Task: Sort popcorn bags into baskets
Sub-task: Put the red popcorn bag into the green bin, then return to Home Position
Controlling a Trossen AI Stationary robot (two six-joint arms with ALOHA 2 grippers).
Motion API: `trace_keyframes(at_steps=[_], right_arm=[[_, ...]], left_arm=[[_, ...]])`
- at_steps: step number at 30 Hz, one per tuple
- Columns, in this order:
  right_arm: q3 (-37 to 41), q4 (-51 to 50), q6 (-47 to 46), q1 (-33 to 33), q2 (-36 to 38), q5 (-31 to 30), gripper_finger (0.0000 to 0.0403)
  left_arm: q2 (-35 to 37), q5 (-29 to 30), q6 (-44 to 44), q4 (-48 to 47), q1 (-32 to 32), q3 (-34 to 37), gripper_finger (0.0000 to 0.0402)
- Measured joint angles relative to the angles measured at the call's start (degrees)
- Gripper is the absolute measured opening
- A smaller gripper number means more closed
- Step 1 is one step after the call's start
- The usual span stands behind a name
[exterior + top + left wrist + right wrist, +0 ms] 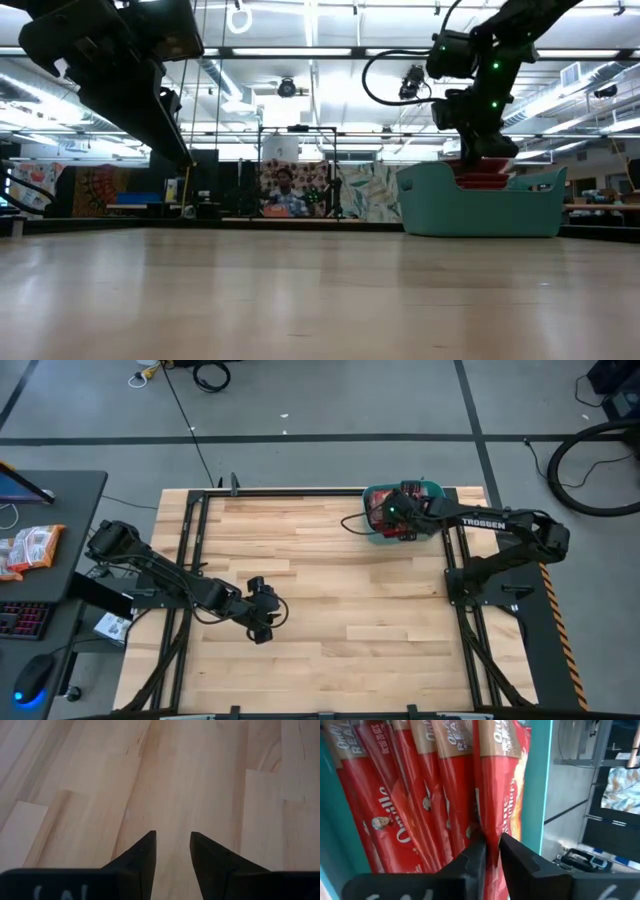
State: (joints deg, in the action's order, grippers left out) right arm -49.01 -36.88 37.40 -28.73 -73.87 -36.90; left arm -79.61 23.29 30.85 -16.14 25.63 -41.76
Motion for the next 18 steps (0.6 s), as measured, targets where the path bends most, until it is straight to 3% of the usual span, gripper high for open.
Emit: trace_keyframes(at_steps=[6, 12, 15, 18], right_arm=[[-0.2, -0.3, -3.7, 0.7, 0.0, -1.0, 0.0094], [-1.5, -0.8, -7.7, 4.1, 3.0, -2.2, 0.0117], [-1.6, 0.4, -10.2, 5.5, 6.6, 1.2, 0.0118], [-1.6, 2.5, -12.6, 6.2, 10.7, 8.7, 0.0117]], left_arm=[[0.4, -1.1, -2.3, 1.7, 0.4, 0.0, 0.0126], [6.0, -0.5, -9.3, 0.9, 0.6, 0.0, 0.0126], [9.2, -0.4, -12.6, 0.9, 0.3, 0.0, 0.0126], [12.0, -0.5, -14.5, 2.7, -0.6, 1.5, 0.0126]])
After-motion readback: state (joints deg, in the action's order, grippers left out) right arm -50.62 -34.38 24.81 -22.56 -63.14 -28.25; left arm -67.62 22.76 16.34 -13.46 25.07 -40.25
